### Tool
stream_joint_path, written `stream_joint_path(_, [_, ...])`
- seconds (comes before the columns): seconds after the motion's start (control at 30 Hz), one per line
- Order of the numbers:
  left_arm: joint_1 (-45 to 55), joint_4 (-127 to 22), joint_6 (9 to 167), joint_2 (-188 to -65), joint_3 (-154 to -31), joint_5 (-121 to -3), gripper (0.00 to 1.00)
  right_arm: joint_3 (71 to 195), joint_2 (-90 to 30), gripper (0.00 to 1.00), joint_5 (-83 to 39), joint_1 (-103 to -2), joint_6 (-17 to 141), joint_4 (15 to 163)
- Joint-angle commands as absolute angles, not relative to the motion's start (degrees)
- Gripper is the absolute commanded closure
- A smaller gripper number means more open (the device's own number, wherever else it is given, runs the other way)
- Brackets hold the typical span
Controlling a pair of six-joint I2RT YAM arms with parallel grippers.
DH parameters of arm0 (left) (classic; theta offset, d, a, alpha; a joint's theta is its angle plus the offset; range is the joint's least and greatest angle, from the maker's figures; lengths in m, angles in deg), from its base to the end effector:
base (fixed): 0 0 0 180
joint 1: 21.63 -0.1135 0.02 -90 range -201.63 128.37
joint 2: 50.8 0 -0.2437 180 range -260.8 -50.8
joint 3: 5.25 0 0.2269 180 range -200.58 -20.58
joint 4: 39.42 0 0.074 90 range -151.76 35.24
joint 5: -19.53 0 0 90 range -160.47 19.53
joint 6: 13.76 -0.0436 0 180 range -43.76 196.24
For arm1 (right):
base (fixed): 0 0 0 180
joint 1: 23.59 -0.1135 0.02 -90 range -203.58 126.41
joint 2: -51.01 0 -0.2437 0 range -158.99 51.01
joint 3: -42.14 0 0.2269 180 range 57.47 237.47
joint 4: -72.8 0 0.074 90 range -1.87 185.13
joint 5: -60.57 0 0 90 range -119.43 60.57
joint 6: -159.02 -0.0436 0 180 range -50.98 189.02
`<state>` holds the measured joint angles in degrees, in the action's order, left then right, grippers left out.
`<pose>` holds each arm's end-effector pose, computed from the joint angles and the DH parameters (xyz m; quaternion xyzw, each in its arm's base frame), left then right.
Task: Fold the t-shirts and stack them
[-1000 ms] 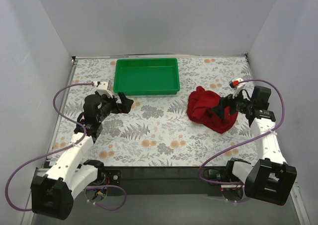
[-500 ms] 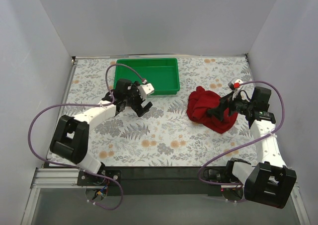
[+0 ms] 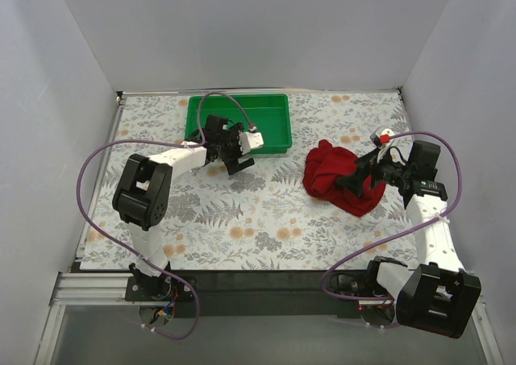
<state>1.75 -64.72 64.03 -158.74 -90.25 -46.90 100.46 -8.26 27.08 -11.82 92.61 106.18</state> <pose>0.3418 -0.1668 0.1719 0.3488 0.8486 -0.2239 0.3287 0.2065 -0.0059 0.2639 -0.3001 0.7520 0.2739 0.5190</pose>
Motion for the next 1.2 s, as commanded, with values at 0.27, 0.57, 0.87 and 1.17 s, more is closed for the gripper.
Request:
stream_joint_path(0.27, [1.5, -62.0, 64.3, -164.5, -94.8, -54.8, 0.55, 101.9, -7.9, 0.02, 29.6, -11.6, 92.9, 106.6])
stream_joint_path(0.57, [1.2, -58.2, 75.7, -155.4, -84.1, -64.7, 1.00, 101.9, -7.5, 0.02, 30.4, -11.6, 92.9, 106.9])
stream_joint_path(0.87, [-6.9, -58.5, 108.7, -149.8, -80.9, -86.2, 1.00, 101.9, -7.4, 0.02, 31.5, -11.6, 92.8, 107.1])
stream_joint_path(1.17, [-15.1, -71.5, 124.0, -158.1, -94.9, -93.5, 1.00, 101.8, -7.1, 0.02, 31.7, -11.6, 92.8, 107.2])
